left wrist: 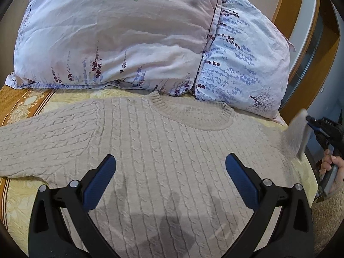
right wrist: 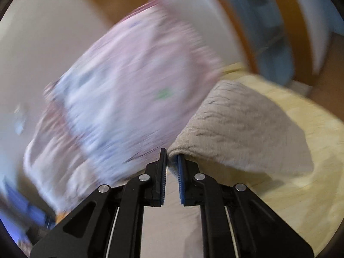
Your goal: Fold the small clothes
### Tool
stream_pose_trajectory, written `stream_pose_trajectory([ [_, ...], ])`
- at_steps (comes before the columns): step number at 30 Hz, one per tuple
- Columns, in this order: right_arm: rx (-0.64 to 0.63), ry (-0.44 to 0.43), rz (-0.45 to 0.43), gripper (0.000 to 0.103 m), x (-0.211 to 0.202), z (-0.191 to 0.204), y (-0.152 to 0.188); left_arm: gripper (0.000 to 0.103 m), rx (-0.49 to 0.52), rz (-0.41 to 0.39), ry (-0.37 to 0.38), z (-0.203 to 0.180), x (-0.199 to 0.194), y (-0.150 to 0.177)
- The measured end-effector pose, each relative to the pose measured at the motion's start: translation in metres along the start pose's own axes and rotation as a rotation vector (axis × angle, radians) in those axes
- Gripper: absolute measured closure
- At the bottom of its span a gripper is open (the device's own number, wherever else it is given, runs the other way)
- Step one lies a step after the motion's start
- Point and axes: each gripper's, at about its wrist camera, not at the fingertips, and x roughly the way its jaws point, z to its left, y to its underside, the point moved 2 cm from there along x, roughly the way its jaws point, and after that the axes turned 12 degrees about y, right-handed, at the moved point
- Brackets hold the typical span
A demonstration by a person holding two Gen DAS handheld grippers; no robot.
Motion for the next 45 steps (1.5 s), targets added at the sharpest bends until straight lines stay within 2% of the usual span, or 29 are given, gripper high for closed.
stream_pose_trajectory([
  [2, -0.084, -0.083, 0.072, 0.093, 0.007, 0.035, 0.026, 0.002, -0.001, -0.003, 0.01, -0.002, -0.001, 0.001],
  [4, -0.144, -0.117, 0.148, 0.093, 0.019, 0.056, 0.051, 0.002, -0.012, -0.001, 0.026, -0.003, 0.0, 0.001],
  [6, -0.2, -0.122, 0.269, 0.093, 0.04, 0.071, 0.085, 0.002, -0.027, 0.008, 0.043, -0.003, 0.002, 0.002],
  [7, -0.221, -0.112, 0.317, 0.093, 0.051, 0.074, 0.099, 0.002, -0.032, 0.015, 0.053, -0.002, 0.003, 0.003],
  [10, -0.205, -0.093, 0.369, 0.089, 0.059, 0.066, 0.113, 0.003, -0.055, 0.025, 0.092, 0.0, 0.002, 0.005],
  [11, -0.161, -0.113, 0.381, 0.082, 0.059, 0.06, 0.11, 0.004, -0.069, 0.028, 0.11, 0.001, 0.002, 0.005],
  [12, -0.122, -0.126, 0.387, 0.076, 0.057, 0.054, 0.107, 0.004, -0.083, 0.03, 0.123, 0.003, 0.002, 0.005],
  [13, -0.085, -0.127, 0.382, 0.063, 0.055, 0.048, 0.103, 0.005, -0.101, 0.032, 0.136, 0.006, 0.002, 0.005],
  [14, -0.046, -0.118, 0.366, 0.057, 0.051, 0.042, 0.098, 0.005, -0.121, 0.034, 0.147, 0.008, 0.002, 0.005],
  [18, 0.068, -0.069, 0.326, 0.057, 0.05, 0.02, 0.078, 0.006, -0.197, 0.042, 0.187, 0.018, 0.005, 0.005],
  [21, 0.154, 0.016, 0.303, 0.058, 0.058, 0.001, 0.069, 0.009, -0.226, 0.045, 0.199, 0.023, 0.006, 0.005],
  [22, 0.175, 0.038, 0.296, 0.059, 0.06, -0.003, 0.065, 0.009, -0.232, 0.044, 0.202, 0.025, 0.005, 0.005],
  [25, 0.157, 0.124, 0.253, 0.084, 0.062, -0.008, 0.057, 0.011, -0.241, 0.042, 0.204, 0.029, 0.003, 0.004],
  [28, 0.028, 0.161, 0.157, 0.092, 0.05, 0.016, 0.052, 0.015, -0.266, 0.044, 0.224, 0.034, 0.001, 0.002],
  [29, -0.026, 0.143, 0.124, 0.092, 0.044, 0.032, 0.052, 0.016, -0.278, 0.043, 0.234, 0.037, 0.0, 0.001],
  [32, -0.204, 0.005, 0.07, 0.093, 0.025, 0.098, 0.064, 0.019, -0.321, 0.042, 0.262, 0.042, 0.001, 0.001],
  [34, -0.331, -0.097, 0.101, 0.093, 0.021, 0.135, 0.083, 0.02, -0.355, 0.045, 0.29, 0.044, 0.005, 0.0],
  [36, -0.515, -0.208, 0.251, 0.091, 0.028, 0.18, 0.125, 0.02, -0.379, 0.048, 0.313, 0.044, 0.008, 0.001],
  [38, -0.601, -0.239, 0.345, 0.088, 0.032, 0.196, 0.157, 0.023, -0.404, 0.058, 0.325, 0.044, 0.013, 0.003],
  [40, -0.569, -0.255, 0.376, 0.081, 0.031, 0.187, 0.166, 0.024, -0.425, 0.076, 0.331, 0.044, 0.018, 0.005],
  [41, -0.512, -0.25, 0.384, 0.073, 0.031, 0.176, 0.161, 0.027, -0.43, 0.083, 0.327, 0.044, 0.021, 0.006],
  [42, -0.461, -0.241, 0.39, 0.07, 0.031, 0.165, 0.156, 0.028, -0.438, 0.095, 0.324, 0.045, 0.024, 0.007],
  [45, -0.164, -0.194, 0.408, 0.069, 0.029, 0.101, 0.124, 0.035, -0.481, 0.124, 0.336, 0.048, 0.035, 0.008],
])
